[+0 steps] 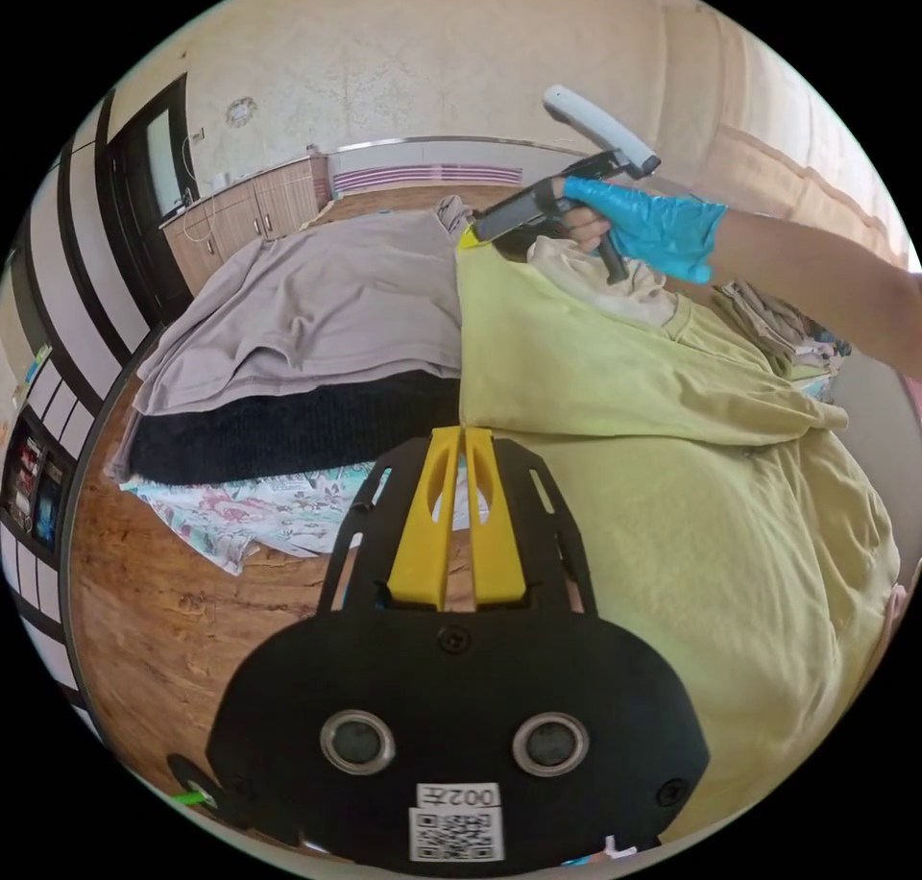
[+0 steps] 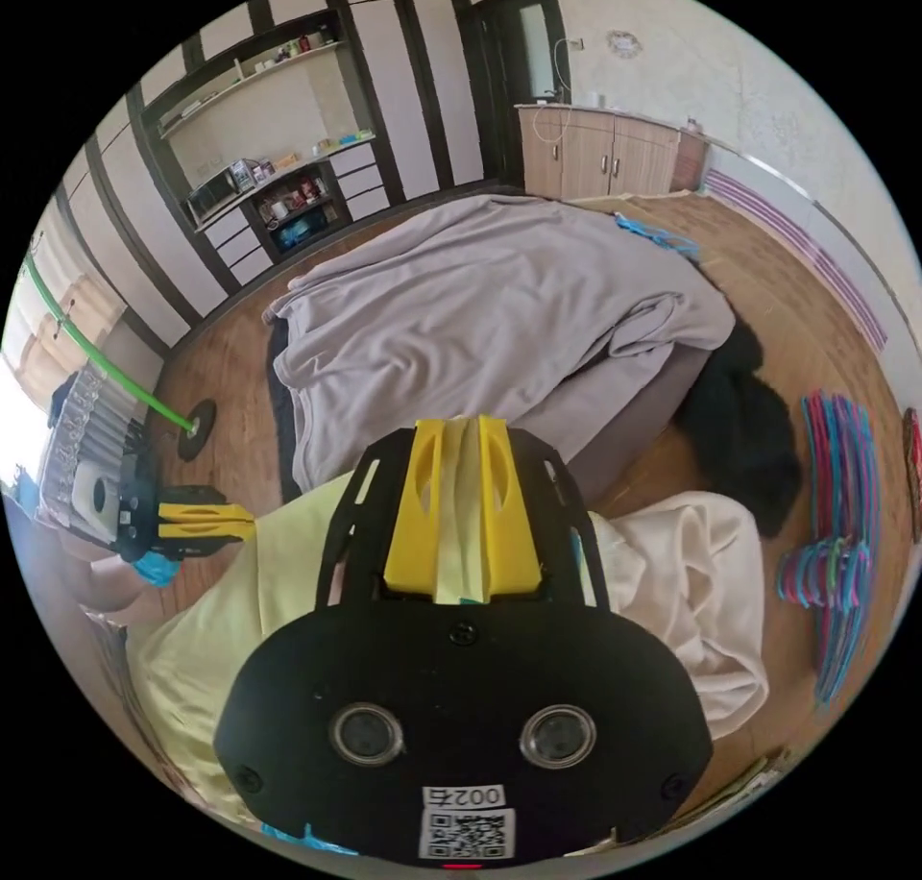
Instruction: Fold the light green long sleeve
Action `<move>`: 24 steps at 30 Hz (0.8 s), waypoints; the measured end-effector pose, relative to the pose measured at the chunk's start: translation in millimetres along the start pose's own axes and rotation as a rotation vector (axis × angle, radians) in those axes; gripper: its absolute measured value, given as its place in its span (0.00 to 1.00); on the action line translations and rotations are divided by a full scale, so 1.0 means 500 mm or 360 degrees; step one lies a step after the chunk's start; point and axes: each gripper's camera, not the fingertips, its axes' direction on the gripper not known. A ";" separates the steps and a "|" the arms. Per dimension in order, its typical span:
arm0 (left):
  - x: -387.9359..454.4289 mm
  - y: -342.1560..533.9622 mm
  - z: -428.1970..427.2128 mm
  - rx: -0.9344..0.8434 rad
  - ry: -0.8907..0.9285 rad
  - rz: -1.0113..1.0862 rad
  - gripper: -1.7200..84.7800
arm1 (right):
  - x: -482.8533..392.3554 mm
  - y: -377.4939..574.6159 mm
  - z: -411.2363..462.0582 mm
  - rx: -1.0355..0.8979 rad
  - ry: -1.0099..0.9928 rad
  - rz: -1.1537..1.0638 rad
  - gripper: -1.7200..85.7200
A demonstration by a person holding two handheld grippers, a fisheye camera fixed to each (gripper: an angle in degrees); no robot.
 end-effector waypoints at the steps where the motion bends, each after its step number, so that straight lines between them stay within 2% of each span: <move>1: 0.001 -0.001 0.000 -0.0001 -0.0001 0.0002 0.01 | 0.002 0.005 -0.016 0.0011 0.0012 -0.0022 0.09; 12: 0.034 -0.022 -0.025 -0.0002 -0.0070 0.0005 0.01 | -0.003 0.083 -0.035 0.0121 -0.0053 0.0029 0.10; 15: 0.042 -0.030 -0.038 0.0009 -0.0074 0.0007 0.01 | -0.003 0.087 -0.020 0.0142 -0.0079 0.0101 0.06; 19: 0.053 -0.044 -0.050 -0.0031 -0.0093 0.0004 0.01 | -0.008 0.094 -0.004 0.0143 -0.0022 0.0139 0.03; 24: 0.065 -0.067 -0.046 -0.0114 -0.0100 -0.0031 0.01 | -0.022 0.111 0.012 0.0028 0.0107 0.0059 0.03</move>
